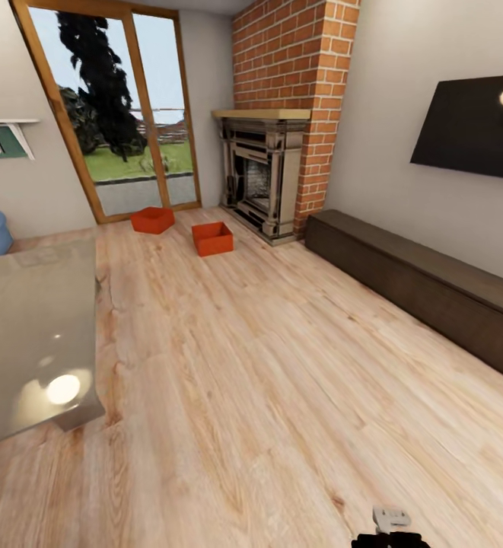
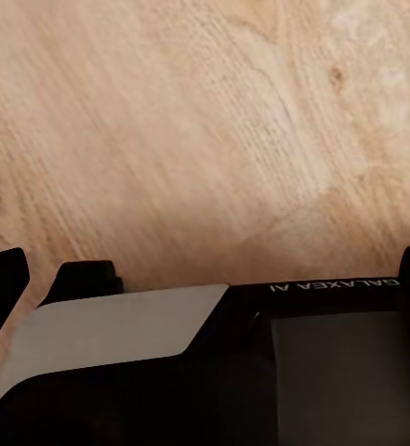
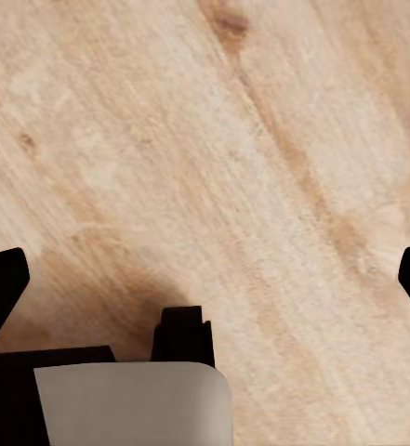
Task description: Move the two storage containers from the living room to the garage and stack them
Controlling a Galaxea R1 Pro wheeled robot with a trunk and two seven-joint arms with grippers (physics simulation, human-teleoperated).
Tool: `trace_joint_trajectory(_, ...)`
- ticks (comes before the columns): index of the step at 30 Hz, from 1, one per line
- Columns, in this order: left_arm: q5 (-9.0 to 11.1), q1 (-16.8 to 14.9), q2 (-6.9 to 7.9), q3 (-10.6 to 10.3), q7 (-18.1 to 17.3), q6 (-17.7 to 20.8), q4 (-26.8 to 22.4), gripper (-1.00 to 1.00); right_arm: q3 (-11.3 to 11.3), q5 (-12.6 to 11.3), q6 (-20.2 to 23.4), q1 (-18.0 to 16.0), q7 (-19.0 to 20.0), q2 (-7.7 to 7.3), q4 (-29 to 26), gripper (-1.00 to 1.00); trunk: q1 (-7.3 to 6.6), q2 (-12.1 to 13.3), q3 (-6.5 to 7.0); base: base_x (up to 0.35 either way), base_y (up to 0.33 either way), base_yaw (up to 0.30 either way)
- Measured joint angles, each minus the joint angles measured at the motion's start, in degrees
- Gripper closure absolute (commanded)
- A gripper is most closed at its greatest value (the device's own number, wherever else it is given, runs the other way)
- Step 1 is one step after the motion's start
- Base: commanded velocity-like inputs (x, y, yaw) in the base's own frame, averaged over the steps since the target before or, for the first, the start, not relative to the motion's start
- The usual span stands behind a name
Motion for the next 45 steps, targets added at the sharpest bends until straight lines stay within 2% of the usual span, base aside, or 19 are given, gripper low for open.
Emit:
trace_joint_trajectory(9,0.00,0.01,0.00,0.02,-0.01,0.03,-0.01,-1.00,0.00,0.00,0.00,-0.01,0.00,0.02,0.01,-1.00,0.00,0.00,0.00,0.292,-0.164,0.045)
trace_joint_trajectory(45,0.00,0.01,0.02,0.04,-0.01,-0.01,-0.01,-1.00,0.00,0.03,0.00,-0.01,0.00,0.01,0.01,-1.00,0.00,0.00,0.00,0.292,-0.164,0.234)
